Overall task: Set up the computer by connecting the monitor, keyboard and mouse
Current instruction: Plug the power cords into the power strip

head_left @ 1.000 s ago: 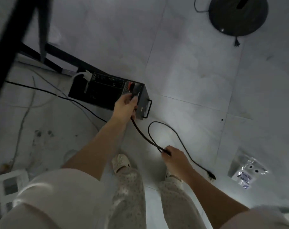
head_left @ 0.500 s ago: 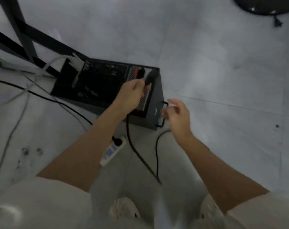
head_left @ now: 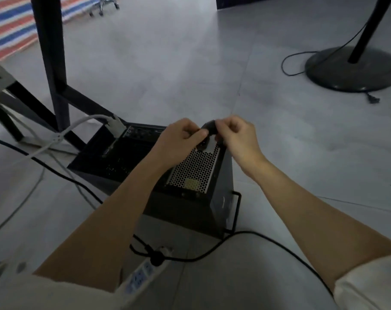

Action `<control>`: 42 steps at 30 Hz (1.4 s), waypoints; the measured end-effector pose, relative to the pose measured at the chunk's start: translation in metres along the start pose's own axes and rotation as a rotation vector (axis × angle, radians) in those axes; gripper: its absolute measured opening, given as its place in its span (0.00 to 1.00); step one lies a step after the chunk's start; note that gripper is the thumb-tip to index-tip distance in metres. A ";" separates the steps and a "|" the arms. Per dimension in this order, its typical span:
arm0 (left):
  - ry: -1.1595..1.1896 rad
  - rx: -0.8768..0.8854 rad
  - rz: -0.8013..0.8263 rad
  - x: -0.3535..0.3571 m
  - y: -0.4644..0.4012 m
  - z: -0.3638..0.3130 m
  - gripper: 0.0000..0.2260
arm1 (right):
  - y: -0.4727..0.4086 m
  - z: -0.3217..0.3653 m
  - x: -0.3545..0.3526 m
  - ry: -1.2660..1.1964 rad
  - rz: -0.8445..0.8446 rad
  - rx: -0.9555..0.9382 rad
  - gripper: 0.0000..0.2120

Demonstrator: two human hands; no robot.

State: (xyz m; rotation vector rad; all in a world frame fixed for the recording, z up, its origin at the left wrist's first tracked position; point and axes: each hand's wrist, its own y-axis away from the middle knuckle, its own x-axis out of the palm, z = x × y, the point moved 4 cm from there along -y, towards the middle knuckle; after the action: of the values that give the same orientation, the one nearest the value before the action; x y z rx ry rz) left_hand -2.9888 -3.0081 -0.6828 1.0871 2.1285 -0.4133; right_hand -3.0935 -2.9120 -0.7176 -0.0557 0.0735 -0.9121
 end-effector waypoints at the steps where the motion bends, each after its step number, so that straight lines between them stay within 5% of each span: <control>1: -0.018 -0.008 -0.017 -0.002 -0.001 0.004 0.08 | 0.000 -0.002 0.001 0.050 0.005 -0.018 0.09; 4: -0.089 -0.070 -0.027 -0.013 -0.005 0.010 0.08 | 0.007 -0.007 0.006 0.207 0.021 -0.113 0.08; 7: -0.448 -0.094 -0.025 -0.025 -0.014 0.008 0.11 | 0.012 -0.014 0.007 0.390 -0.042 -0.219 0.13; 9: -0.698 -0.063 -0.039 -0.028 -0.019 0.001 0.14 | 0.011 -0.020 0.007 0.385 -0.047 -0.178 0.17; 13: -0.837 -0.015 -0.029 -0.026 -0.024 -0.010 0.15 | 0.017 -0.038 0.013 0.298 0.071 -0.015 0.21; 30: -0.815 -0.022 0.114 -0.029 -0.036 -0.011 0.15 | 0.012 -0.049 0.021 0.149 -0.048 0.025 0.20; 42: -0.993 -0.003 0.062 -0.011 -0.036 -0.027 0.15 | 0.021 -0.038 0.014 0.359 -0.161 -0.230 0.16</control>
State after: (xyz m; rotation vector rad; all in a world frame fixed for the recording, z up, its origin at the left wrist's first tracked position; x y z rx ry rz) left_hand -3.0254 -3.0206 -0.6569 0.7042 1.2076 -0.7306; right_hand -3.0720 -2.9106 -0.7572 -0.1126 0.5137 -1.0633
